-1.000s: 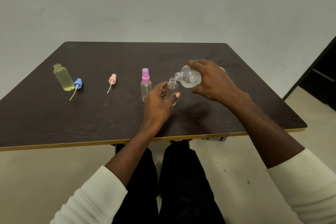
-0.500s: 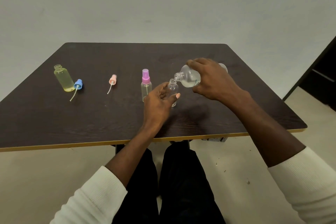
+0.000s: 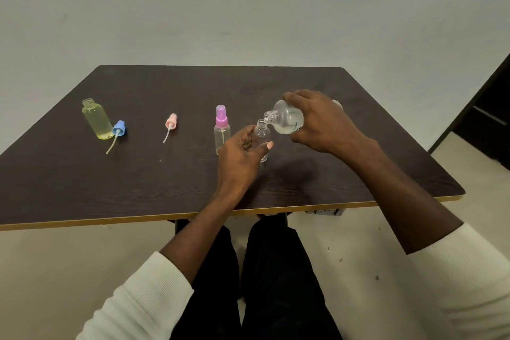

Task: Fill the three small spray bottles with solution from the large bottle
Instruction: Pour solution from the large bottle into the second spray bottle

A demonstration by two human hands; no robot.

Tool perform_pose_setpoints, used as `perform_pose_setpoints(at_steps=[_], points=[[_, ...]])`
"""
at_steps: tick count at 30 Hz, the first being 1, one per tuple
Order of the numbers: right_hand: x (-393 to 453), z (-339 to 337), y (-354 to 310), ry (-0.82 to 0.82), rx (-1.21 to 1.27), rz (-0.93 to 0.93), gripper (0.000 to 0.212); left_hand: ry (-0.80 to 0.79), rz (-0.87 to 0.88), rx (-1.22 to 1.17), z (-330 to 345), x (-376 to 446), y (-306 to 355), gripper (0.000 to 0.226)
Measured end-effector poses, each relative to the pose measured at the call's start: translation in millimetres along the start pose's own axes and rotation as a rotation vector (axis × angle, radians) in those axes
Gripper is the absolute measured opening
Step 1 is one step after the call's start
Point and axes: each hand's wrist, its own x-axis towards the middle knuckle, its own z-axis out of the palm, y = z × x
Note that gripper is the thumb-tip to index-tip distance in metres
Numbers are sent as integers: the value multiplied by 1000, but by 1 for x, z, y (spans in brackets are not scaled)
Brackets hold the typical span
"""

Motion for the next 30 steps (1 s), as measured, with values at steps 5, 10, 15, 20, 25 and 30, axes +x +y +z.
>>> perform_pose_setpoints(at_steps=[5,10,15,20,25,30], points=[[1,0,-1,-2,4,-6,74,-18,23,14,0,0,0,35],[1,0,-2,-3,13,-13,74,-7,26,24,1,0,1,41],[1,1,-1,3,15,0,73,6,26,40,0,1,-2,38],[0,1,1,0,19,3,74,18,5,50,1,2,-2,37],[0,-1,0,-6,12,0,73,30,-25,72,1,2,-4,52],[1,-3,-1,0,-21,-6,73,36,-39,64,1,2,-4,51]])
